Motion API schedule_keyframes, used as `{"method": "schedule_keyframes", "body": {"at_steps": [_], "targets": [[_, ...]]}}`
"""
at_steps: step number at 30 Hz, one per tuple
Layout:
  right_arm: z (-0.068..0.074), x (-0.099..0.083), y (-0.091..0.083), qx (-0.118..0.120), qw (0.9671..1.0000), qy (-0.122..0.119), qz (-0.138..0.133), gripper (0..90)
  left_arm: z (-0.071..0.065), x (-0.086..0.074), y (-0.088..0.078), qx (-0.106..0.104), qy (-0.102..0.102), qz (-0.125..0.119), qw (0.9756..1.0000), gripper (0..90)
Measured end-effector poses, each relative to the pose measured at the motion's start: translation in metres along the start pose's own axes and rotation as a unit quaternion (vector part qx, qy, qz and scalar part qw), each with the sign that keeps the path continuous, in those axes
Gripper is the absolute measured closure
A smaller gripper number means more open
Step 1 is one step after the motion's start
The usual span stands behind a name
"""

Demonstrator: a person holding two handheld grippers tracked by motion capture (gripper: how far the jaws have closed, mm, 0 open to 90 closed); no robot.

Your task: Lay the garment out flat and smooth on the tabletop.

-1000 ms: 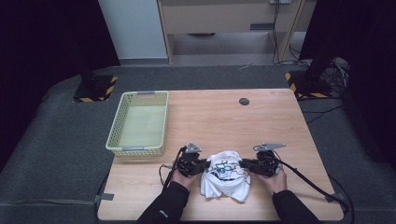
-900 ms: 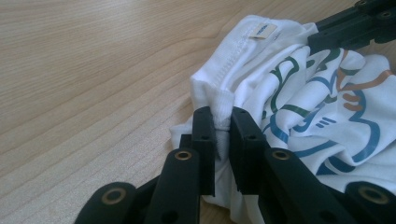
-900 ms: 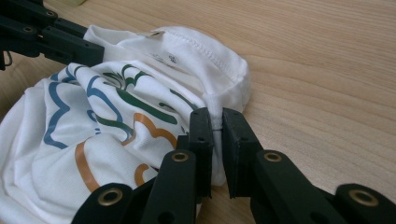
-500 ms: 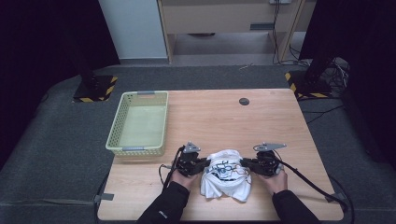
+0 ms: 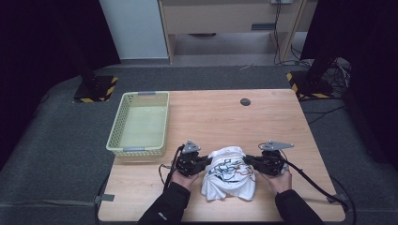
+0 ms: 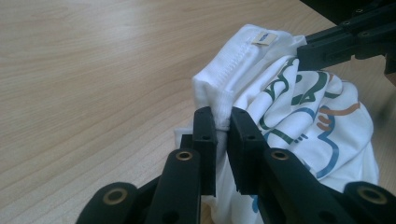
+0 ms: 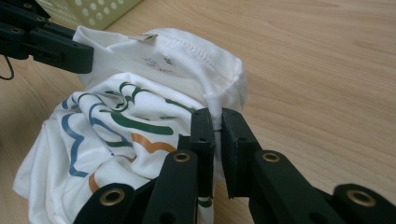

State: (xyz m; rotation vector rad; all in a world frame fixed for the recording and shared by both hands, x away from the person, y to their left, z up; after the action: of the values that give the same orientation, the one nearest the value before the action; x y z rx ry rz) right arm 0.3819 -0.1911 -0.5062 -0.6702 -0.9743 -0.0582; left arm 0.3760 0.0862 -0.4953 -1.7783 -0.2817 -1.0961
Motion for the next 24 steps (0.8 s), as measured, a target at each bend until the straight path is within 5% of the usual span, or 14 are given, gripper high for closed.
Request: {"method": "schedule_keyframes", "body": {"at_steps": [24], "targets": [[0.016, 0.022, -0.031, -0.013, 0.9979, -0.039, -0.049, 84.2, -0.014, 0.022, -0.028, -0.005, 0.015, -0.050, 0.9986, 83.2]]}}
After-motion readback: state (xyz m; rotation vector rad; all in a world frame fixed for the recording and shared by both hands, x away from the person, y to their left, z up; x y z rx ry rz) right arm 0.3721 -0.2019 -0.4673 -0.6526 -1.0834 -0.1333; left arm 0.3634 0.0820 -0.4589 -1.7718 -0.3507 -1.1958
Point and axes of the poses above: each handheld gripper's, and its own axes: y roughly forward along the jaws, x roughly out of its top, z roughly to its left, the point moved 2 cm from there along y, roughly forward along the jaws, and after that the axes turned 14 degrees about x, right-handed, at the moved point
